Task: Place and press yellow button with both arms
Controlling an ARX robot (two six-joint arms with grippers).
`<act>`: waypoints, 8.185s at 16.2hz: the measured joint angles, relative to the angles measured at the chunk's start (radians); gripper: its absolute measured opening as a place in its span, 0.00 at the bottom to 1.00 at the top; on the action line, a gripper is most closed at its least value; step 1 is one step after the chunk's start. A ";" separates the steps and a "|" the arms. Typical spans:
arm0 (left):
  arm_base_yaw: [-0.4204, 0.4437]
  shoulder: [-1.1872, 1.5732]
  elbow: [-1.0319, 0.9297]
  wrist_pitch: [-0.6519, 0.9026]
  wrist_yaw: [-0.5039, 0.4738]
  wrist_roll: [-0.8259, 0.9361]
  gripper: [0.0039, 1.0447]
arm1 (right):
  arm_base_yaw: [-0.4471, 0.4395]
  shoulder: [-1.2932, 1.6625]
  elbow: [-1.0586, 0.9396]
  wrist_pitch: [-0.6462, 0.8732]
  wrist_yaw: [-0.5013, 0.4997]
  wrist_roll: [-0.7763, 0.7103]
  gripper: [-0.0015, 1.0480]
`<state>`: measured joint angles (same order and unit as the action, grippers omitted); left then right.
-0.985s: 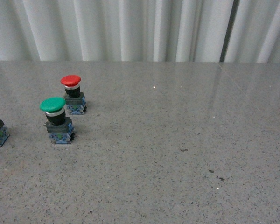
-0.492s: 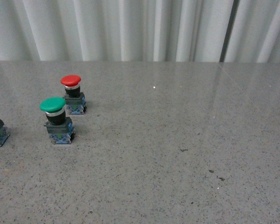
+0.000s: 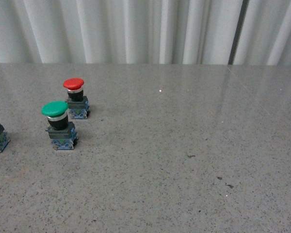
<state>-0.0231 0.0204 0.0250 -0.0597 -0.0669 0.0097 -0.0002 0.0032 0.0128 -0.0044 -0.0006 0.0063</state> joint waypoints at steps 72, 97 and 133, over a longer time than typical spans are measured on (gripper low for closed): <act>-0.412 0.821 0.585 0.373 -0.321 0.251 0.83 | 0.000 0.001 0.000 0.000 0.000 0.000 0.94; 0.022 0.240 0.026 0.268 0.067 -0.007 0.01 | 0.000 0.001 0.000 0.000 0.000 0.000 0.94; 0.022 -0.014 -0.011 0.056 0.066 -0.007 0.94 | 0.109 0.796 0.378 0.542 -0.308 0.159 0.94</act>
<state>-0.0010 0.0063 0.0139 -0.0040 -0.0010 0.0025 0.1089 0.7990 0.3904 0.5373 -0.3088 0.1658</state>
